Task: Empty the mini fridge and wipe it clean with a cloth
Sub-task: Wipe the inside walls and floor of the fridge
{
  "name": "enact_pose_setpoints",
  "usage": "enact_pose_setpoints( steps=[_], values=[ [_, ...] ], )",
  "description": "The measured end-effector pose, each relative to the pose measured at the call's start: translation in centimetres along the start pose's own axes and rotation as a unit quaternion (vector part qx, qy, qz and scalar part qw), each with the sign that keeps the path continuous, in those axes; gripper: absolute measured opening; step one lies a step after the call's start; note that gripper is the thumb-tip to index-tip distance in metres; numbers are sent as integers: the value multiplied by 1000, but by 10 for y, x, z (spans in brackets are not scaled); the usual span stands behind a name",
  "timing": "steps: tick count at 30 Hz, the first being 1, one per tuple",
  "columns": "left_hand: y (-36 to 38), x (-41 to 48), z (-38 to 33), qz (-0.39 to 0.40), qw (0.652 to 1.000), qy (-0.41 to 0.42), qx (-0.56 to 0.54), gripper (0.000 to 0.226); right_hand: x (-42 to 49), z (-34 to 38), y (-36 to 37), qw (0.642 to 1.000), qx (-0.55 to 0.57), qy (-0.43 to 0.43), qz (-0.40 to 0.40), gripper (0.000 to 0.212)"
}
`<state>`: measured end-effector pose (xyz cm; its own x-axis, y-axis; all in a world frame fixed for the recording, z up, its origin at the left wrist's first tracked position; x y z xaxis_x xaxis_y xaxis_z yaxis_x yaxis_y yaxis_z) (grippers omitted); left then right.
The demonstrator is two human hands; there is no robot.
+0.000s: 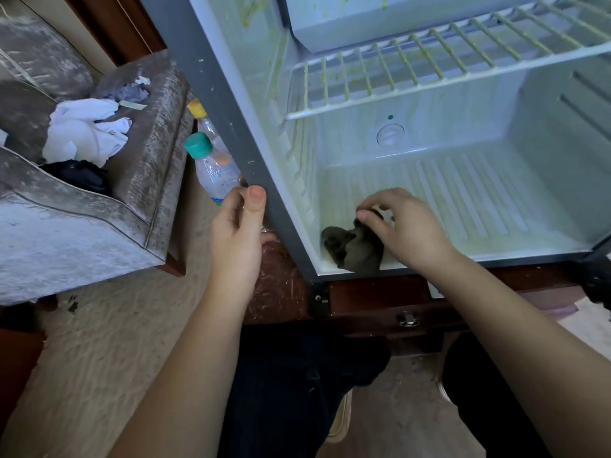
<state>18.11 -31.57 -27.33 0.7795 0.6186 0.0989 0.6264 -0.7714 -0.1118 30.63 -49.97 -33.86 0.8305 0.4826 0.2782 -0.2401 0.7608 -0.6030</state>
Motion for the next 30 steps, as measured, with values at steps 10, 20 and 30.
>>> enact_pose_setpoints(
  steps=[10,20,30],
  values=[
    [-2,2,0,2,1000,9,14,27,-25,30,11,941,-208,-235,124,57],
    [-3,1,2,-7,999,6,32,49,20,34,-40,983,28,-16,-181,19],
    [-3,4,5,-17,999,8,30,44,55,59,20,961,260,0,-94,23]
  ],
)
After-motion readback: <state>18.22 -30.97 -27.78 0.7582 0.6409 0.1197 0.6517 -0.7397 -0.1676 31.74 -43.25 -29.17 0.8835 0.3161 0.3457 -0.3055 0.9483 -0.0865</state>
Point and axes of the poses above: each hand's wrist, its own x-axis towards the middle knuckle, its own y-axis out of the palm, z = x × y, the point moved 7 cm from there along x, towards the middle knuckle, and after that the axes turned 7 degrees about -y, right-handed, at the moved point
